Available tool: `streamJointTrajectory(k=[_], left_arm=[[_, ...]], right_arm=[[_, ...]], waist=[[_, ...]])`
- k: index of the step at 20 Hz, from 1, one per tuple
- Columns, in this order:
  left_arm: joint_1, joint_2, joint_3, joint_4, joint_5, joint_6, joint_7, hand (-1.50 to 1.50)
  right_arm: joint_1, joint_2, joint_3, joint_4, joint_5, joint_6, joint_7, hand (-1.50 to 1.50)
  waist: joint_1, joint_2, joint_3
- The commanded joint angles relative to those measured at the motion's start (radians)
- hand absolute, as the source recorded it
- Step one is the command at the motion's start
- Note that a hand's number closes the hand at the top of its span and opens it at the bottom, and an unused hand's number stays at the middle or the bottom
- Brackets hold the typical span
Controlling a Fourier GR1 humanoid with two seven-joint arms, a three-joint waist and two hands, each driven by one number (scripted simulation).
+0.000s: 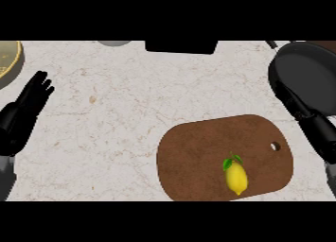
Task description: Pick the lemon from the cutting board and place it in the pot
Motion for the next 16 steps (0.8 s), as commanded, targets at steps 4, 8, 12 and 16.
streamJointTrajectory(k=[4,8,12,16], left_arm=[[0.081,-0.095,-0.130,0.045,-0.059,0.001,0.030,0.00],[0.099,-0.126,-0.169,0.089,-0.037,-0.009,0.091,0.00],[0.097,-0.151,-0.176,0.110,-0.037,-0.004,0.094,0.00],[0.108,-0.176,-0.224,0.088,-0.089,0.004,0.086,0.00]], right_arm=[[0.095,0.110,0.160,-0.132,0.129,-0.141,0.199,1.50],[0.058,0.026,0.030,-0.113,0.392,-0.434,0.171,1.50],[0.167,0.280,0.125,-0.267,0.452,-0.669,-0.038,-1.50],[0.321,0.303,0.260,-0.490,0.602,-0.747,-0.014,-1.50]], waist=[[-0.029,-0.022,0.055],[-0.107,-0.042,0.049],[-0.087,-0.034,0.059],[-0.049,-0.027,0.055]])
